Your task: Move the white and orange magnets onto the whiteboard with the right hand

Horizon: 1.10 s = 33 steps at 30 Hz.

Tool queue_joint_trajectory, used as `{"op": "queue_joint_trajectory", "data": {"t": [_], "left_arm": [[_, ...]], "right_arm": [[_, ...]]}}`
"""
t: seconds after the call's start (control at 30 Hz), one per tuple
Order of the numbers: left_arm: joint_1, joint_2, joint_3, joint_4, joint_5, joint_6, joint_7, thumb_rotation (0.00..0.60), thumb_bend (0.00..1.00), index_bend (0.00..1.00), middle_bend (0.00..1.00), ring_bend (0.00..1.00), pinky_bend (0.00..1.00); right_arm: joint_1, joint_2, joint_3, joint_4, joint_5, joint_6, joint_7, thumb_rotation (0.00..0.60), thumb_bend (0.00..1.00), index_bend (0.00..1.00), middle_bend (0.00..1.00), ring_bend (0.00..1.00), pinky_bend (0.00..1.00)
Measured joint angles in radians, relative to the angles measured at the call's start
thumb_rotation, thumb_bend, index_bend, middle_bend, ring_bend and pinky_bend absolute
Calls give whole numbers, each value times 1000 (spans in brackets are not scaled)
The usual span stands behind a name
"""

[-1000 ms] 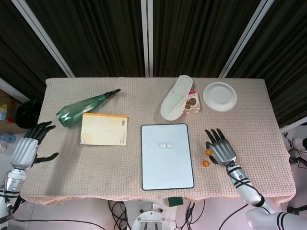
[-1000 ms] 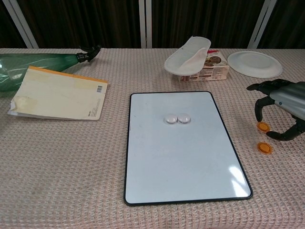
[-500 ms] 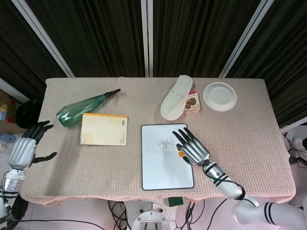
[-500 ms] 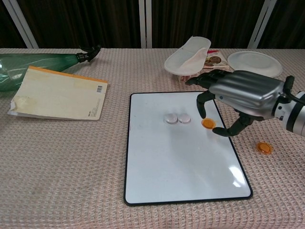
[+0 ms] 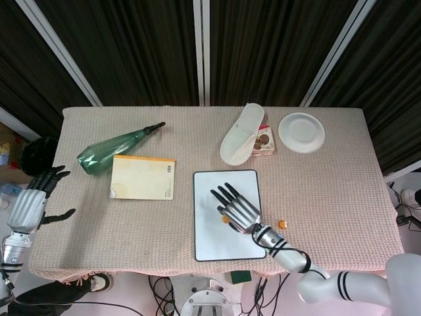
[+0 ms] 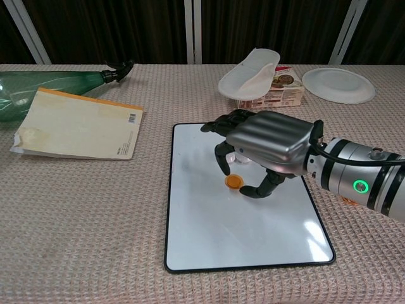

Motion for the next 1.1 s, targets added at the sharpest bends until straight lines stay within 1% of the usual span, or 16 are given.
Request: {"op": "queue_joint_trajectory", "data": {"t": [0.07, 0.2, 0.33, 0.43, 0.6, 0.7, 0.8, 0.83, 0.97, 1.1], "left_arm": [[1, 0, 0, 1, -1, -1, -1, 600, 109, 171, 108, 96, 150], [2, -2, 0, 5, -3, -2, -4, 600, 108, 171, 108, 96, 150], [2, -2, -1, 7, -3, -4, -4, 600, 109, 171, 108, 95, 150], [2, -2, -1, 7, -2, -3, -6, 600, 109, 171, 108, 96, 150], [5, -1, -1, 8, -1, 3, -8, 600, 108, 171, 108, 95, 150], [5, 0, 0, 7, 2, 5, -8, 600, 108, 171, 108, 96, 150], [4, 0, 0, 3, 7, 7, -4, 600, 108, 172, 108, 96, 150], [4, 0, 1, 1, 8, 7, -3, 600, 108, 171, 108, 96, 150], [3, 0, 2, -8, 16, 14, 4, 600, 108, 171, 108, 96, 150], [2, -2, 6, -13, 21, 11, 8, 600, 108, 171, 108, 96, 150]], "right_arm": [[5, -8, -3, 7, 0, -2, 0, 600, 321, 545, 0, 0, 0], [13, -15, -7, 14, 4, -8, 4, 600, 288, 429, 0, 0, 0], [16, -10, -12, 10, 5, -9, 10, 600, 248, 347, 0, 0, 0], [14, -3, -15, 1, -1, 4, 17, 600, 244, 305, 0, 0, 0], [-5, 37, -25, -37, -28, 53, 30, 600, 244, 306, 0, 0, 0], [-35, 89, -40, -66, -46, 100, 44, 600, 244, 339, 0, 0, 0], [-77, 155, -60, -87, -50, 144, 62, 600, 244, 360, 0, 0, 0], [-101, 188, -74, -92, -48, 162, 78, 600, 244, 361, 0, 0, 0], [-157, 246, -111, -80, -28, 183, 123, 600, 243, 363, 0, 0, 0], [-190, 265, -130, -49, 0, 190, 156, 600, 244, 376, 0, 0, 0]]}}
